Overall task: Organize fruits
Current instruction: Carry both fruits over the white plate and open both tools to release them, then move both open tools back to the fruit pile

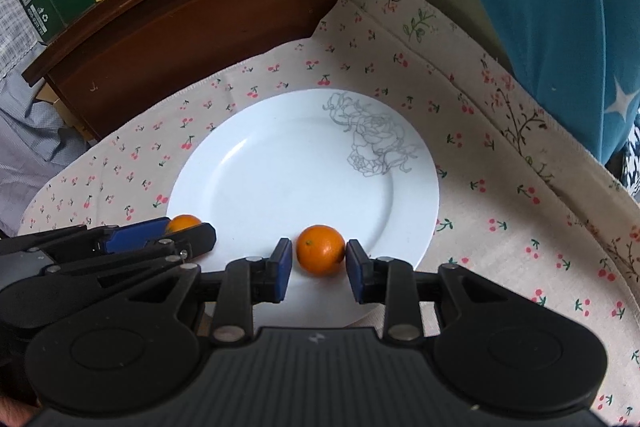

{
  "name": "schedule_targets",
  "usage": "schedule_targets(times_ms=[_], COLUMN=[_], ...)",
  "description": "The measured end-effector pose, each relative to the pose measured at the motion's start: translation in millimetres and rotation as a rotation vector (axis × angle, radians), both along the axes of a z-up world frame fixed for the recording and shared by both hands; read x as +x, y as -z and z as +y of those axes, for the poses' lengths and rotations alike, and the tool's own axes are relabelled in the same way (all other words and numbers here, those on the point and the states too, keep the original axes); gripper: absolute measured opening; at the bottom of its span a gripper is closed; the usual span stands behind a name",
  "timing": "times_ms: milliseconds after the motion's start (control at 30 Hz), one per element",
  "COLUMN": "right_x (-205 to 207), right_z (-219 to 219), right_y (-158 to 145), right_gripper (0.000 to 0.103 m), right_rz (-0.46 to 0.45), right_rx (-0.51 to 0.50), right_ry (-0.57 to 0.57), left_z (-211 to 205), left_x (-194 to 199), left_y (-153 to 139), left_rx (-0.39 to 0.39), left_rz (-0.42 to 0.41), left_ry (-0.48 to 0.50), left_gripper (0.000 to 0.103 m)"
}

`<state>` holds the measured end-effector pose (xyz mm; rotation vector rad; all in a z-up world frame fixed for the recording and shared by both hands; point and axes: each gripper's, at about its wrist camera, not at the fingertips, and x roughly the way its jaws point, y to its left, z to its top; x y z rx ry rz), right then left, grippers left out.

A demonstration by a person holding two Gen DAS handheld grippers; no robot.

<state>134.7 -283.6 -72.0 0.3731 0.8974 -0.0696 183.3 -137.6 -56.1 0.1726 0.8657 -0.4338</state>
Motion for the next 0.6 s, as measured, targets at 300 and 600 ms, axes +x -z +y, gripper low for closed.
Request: schedule_targets(times_ms=[300,600], right_x=[-5,-15], right_z=[-1,8], right_y=[-13,-26], right_gripper=[0.035,0.036], right_rz=[-0.048,-0.082], right_rx=[-0.033,-0.033], right_ry=[0.010,-0.026], left_z=[8,20], left_x=[-6,-21], left_y=[-16,-26], left_rx=[0.034,0.076], left_rz=[-0.069,-0.054], left_ry=[-0.044,-0.077], left_gripper=[0.070,0.077])
